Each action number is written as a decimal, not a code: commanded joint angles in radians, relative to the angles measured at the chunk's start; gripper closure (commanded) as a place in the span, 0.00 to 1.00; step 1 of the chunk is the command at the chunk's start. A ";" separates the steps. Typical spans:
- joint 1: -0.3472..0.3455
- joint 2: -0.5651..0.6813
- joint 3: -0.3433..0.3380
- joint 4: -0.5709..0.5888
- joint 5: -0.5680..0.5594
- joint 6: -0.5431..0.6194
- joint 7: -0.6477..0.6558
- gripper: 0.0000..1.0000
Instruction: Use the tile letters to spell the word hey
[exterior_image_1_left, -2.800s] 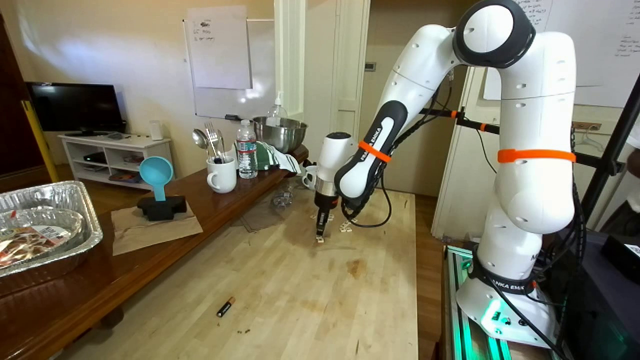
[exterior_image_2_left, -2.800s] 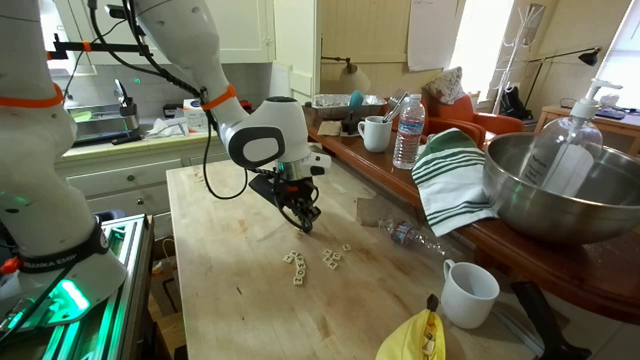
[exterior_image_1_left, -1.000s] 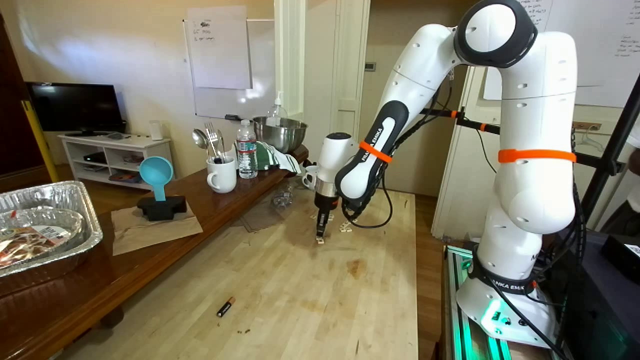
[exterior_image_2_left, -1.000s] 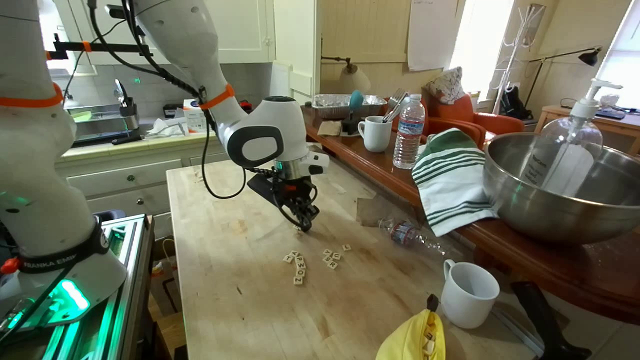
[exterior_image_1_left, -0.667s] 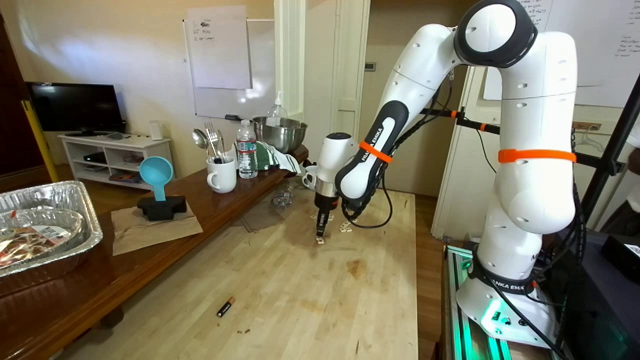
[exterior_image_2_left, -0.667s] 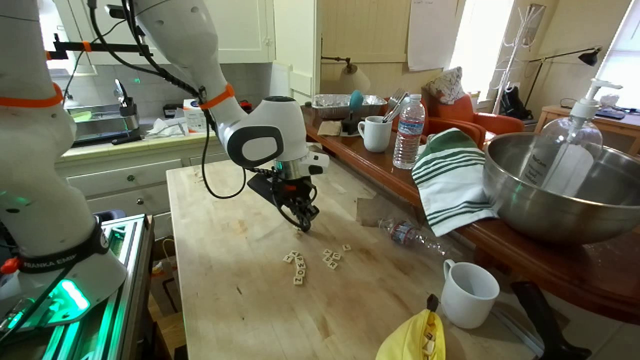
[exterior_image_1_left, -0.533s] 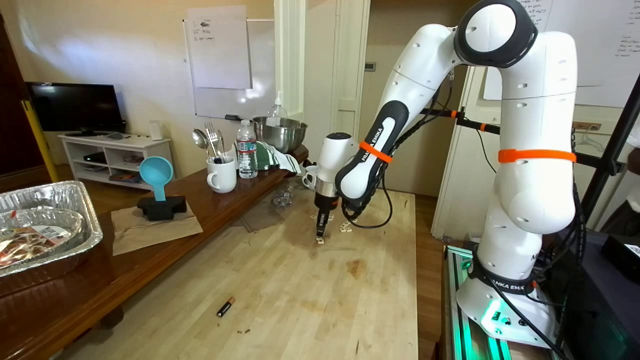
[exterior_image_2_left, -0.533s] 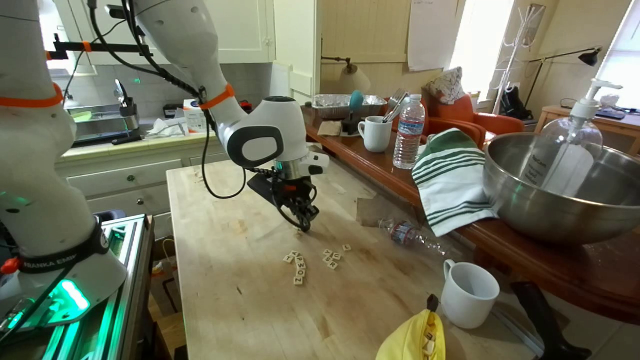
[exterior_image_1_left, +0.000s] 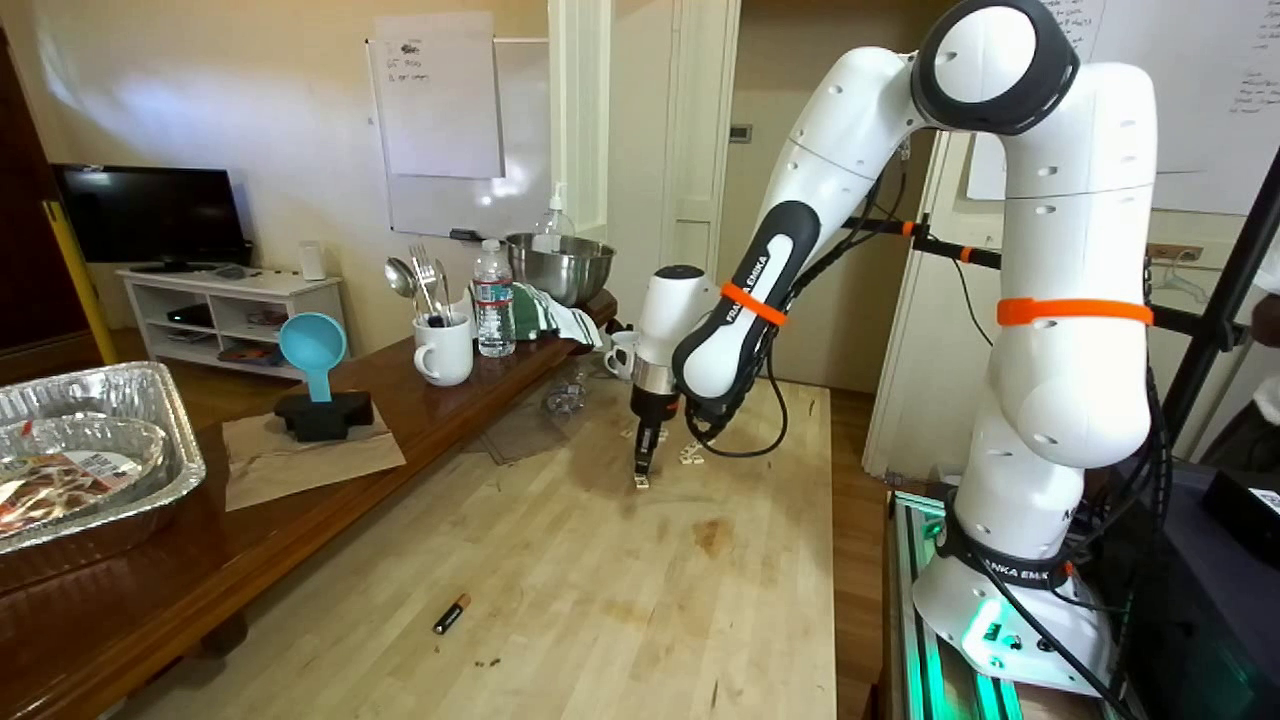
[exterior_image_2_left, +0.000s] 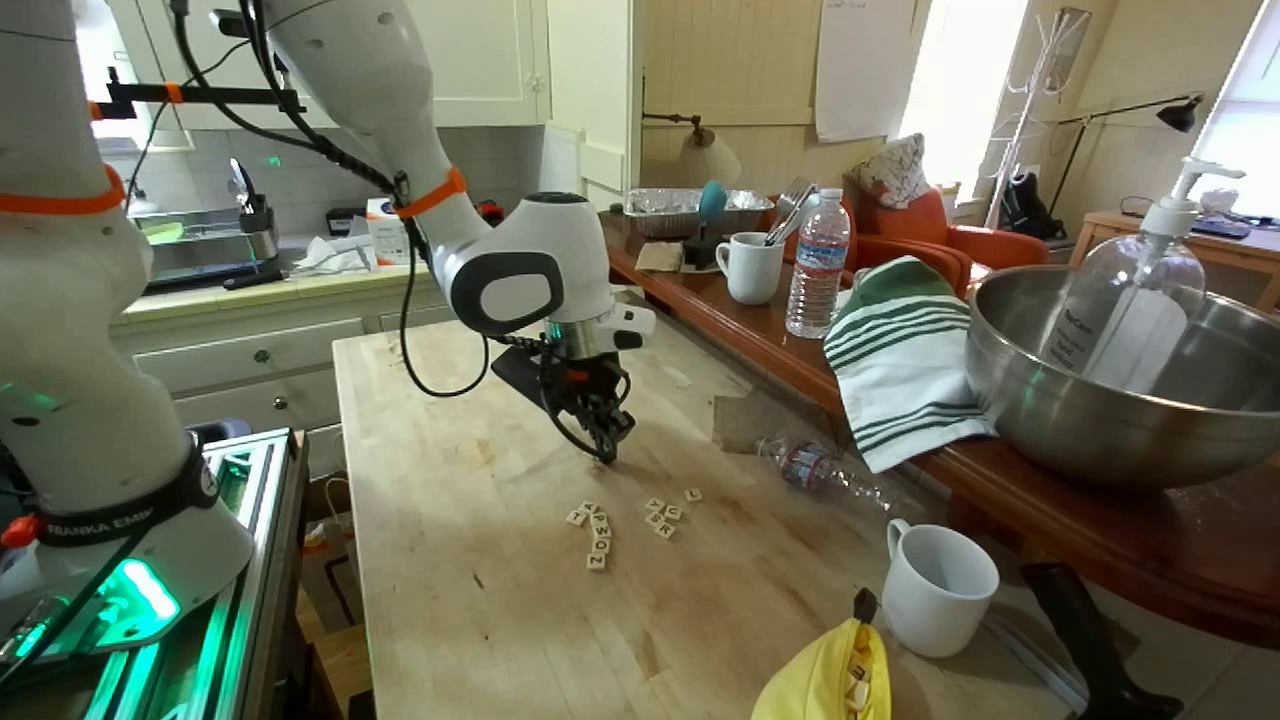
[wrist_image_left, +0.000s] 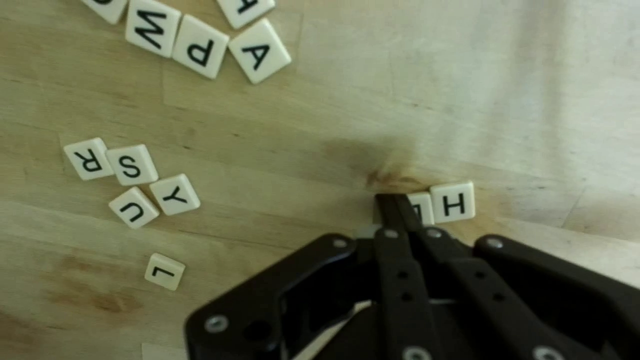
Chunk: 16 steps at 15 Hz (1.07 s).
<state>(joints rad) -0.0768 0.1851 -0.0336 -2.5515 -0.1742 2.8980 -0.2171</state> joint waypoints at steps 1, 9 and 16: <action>0.005 -0.023 0.001 -0.033 0.012 0.007 0.003 1.00; 0.006 -0.059 -0.001 -0.052 0.010 0.015 0.006 1.00; -0.005 -0.073 -0.046 -0.033 -0.044 0.031 0.011 1.00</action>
<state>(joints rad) -0.0778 0.1243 -0.0509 -2.5728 -0.1837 2.8990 -0.2171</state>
